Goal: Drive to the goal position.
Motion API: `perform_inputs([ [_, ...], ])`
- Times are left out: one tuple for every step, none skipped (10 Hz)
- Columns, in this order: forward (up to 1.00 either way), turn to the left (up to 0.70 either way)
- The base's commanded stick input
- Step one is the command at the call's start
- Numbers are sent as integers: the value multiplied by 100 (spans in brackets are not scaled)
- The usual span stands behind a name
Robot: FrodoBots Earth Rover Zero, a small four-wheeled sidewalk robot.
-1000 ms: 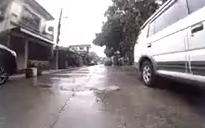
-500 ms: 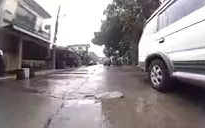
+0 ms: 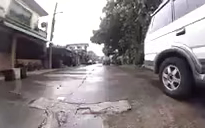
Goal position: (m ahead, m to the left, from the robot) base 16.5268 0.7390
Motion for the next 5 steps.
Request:
perform_inputs([
  [100, 0],
  [100, 0],
  [100, 1],
  [100, 22],
  [100, 0],
])
